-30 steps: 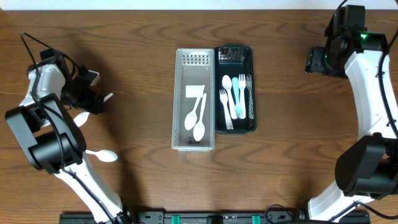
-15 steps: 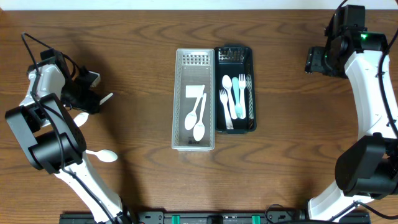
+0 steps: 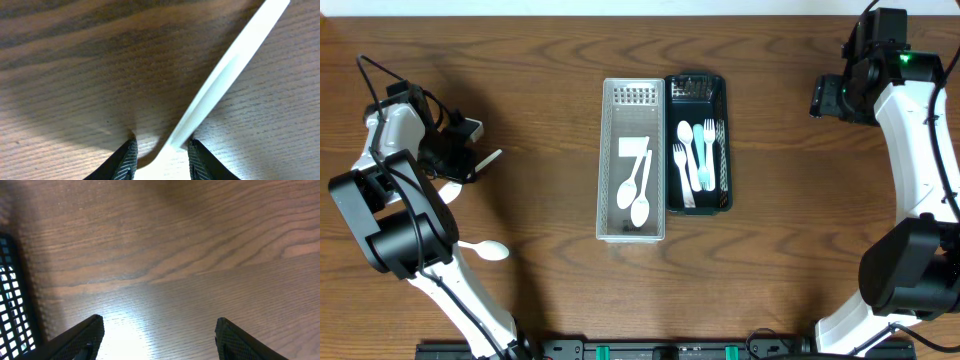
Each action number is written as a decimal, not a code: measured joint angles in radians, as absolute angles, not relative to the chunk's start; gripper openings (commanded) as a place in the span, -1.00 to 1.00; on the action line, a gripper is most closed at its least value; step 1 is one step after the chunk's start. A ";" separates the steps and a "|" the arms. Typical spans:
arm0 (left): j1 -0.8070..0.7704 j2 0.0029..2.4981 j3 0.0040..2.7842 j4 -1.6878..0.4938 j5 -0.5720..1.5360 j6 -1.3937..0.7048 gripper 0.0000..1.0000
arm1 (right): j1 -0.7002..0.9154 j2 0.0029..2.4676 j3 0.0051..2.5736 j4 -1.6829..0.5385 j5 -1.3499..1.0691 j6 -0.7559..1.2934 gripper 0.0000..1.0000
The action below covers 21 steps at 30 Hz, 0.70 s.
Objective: Pack container
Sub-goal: 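Grasp a third white spoon with the left gripper, then place the third spoon into the white basket and release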
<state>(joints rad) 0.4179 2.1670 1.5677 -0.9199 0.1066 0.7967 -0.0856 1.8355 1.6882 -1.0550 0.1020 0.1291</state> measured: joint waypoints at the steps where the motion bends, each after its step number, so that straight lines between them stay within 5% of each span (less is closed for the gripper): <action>1: 0.418 2.167 1.568 -0.923 0.107 0.797 -0.31 | -0.086 1.835 1.688 -1.055 0.102 0.129 0.50; 14: 0.418 2.170 1.568 -0.942 0.107 0.783 -0.88 | -0.086 1.835 1.688 -1.068 0.102 0.129 0.50; 21: 0.417 2.170 1.568 -0.945 0.109 0.783 -0.88 | -0.086 1.835 1.688 -1.069 0.102 0.129 0.50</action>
<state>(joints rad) 0.4168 2.1696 1.5677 -0.9447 0.1093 0.7834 -0.0856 1.8355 1.6882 -1.0687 0.1020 0.1291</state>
